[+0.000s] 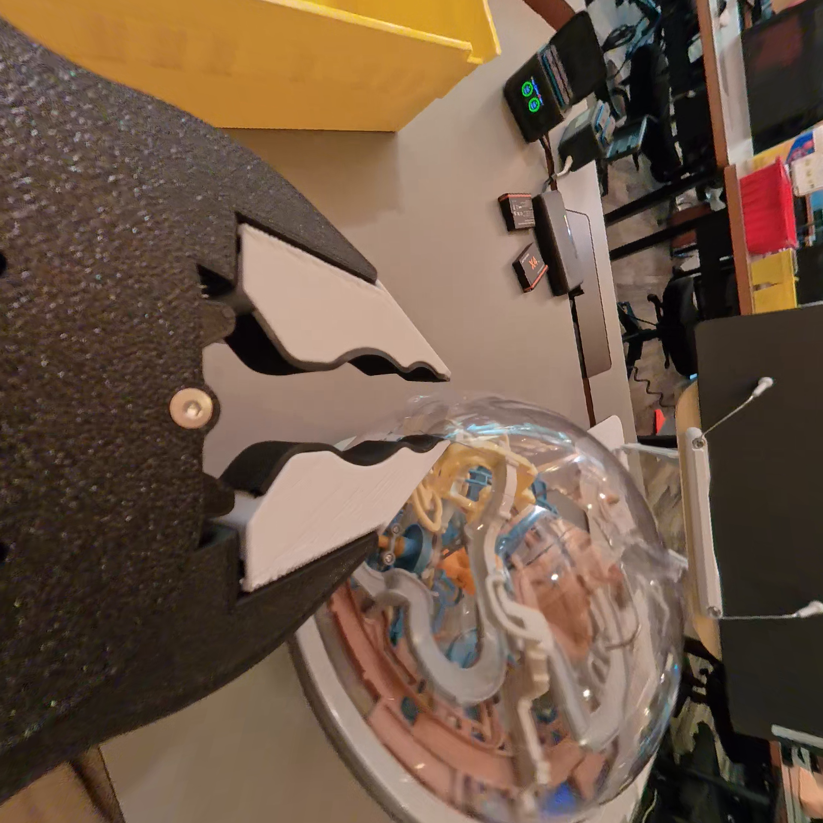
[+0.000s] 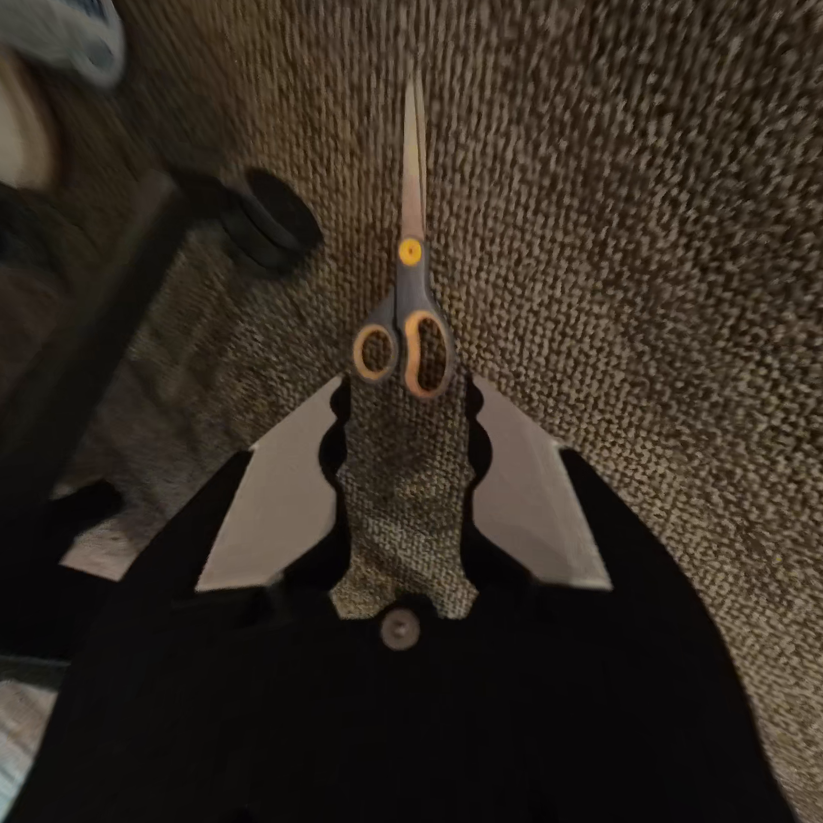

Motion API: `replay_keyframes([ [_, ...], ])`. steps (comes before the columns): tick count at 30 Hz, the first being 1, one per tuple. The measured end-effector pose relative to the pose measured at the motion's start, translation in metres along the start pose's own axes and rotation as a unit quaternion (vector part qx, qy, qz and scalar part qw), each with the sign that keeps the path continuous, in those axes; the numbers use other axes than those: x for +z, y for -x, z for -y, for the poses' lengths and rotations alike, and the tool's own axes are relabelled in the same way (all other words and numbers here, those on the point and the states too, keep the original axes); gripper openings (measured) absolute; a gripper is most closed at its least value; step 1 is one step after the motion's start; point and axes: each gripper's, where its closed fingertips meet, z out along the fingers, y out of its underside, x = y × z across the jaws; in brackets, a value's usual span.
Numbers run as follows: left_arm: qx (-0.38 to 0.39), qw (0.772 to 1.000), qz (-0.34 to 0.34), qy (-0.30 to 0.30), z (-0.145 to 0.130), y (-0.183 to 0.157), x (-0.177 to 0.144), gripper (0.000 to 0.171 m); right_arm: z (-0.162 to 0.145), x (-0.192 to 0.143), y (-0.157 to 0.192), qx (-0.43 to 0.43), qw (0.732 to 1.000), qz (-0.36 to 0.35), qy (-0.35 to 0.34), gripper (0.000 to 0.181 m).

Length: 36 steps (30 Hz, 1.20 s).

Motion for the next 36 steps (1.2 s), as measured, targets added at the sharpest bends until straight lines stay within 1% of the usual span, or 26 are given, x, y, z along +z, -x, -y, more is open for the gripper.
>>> replay_keyframes([
  [3, -0.02, 1.0, 0.019, 0.003, 0.002, -0.003, -0.001, 0.02, -0.024, 0.029, 0.006, -0.041, 0.999, -0.024, 0.018, 0.05],
  [7, -0.021, 0.999, 0.048, 0.002, 0.007, -0.009, 0.0, 0.02, -0.036, 0.067, 0.011, -0.067, 0.996, -0.047, 0.038, 0.049],
  [10, -0.007, 0.997, 0.078, 0.02, 0.006, -0.009, 0.0, 0.019, -0.045, 0.098, 0.014, -0.069, 0.993, -0.055, 0.079, 0.049],
  [12, 0.002, 0.995, 0.097, 0.028, 0.007, -0.008, -0.001, 0.019, -0.052, 0.116, 0.01, -0.068, 0.988, -0.077, 0.115, 0.049],
  [13, 0.005, 0.994, 0.104, 0.029, 0.007, -0.008, -0.001, 0.018, -0.052, 0.121, 0.008, -0.061, 0.986, -0.09, 0.124, 0.048],
  [14, 0.007, 0.993, 0.11, 0.029, 0.008, -0.008, -0.001, 0.018, -0.048, 0.122, 0.001, -0.042, 0.984, -0.122, 0.121, 0.032],
  [15, 0.004, 0.993, 0.114, 0.028, 0.01, -0.009, 0.0, 0.018, -0.046, 0.122, -0.003, -0.027, 0.982, -0.143, 0.121, 0.026],
  [16, -0.001, 0.993, 0.113, 0.027, 0.011, -0.011, 0.0, 0.018, -0.046, 0.122, -0.004, -0.023, 0.981, -0.148, 0.124, 0.025],
  [18, -0.007, 0.994, 0.109, 0.027, 0.011, -0.014, 0.003, 0.018, -0.047, 0.122, -0.005, -0.028, 0.981, -0.145, 0.127, 0.024],
  [22, 0.012, 0.993, 0.114, 0.024, 0.011, -0.016, 0.01, 0.018, -0.048, 0.118, -0.005, 0.025, 0.985, -0.1, 0.136, 0.021],
  [25, 0.002, 0.995, 0.099, 0.012, 0.012, -0.02, 0.015, 0.018, -0.038, 0.104, -0.007, 0.036, 0.989, -0.077, 0.122, 0.021],
  [29, -0.017, 0.997, 0.073, -0.009, 0.015, -0.026, 0.017, 0.018, -0.016, 0.064, -0.003, 0.042, 0.996, -0.037, 0.076, 0.021],
  [31, -0.024, 0.998, 0.059, -0.019, 0.015, -0.027, 0.016, 0.019, 0.003, 0.034, 0.003, 0.071, 0.997, -0.002, 0.038, 0.021],
  [33, -0.032, 0.998, 0.04, -0.028, 0.014, -0.03, 0.014, 0.019, 0.026, -0.001, 0.011, 0.114, 0.993, 0.043, -0.002, 0.02],
  [36, -0.054, 0.998, -0.007, -0.042, 0.012, -0.035, 0.007, 0.02, 0.057, -0.06, 0.025, 0.133, 0.985, 0.095, -0.049, 0.02],
])
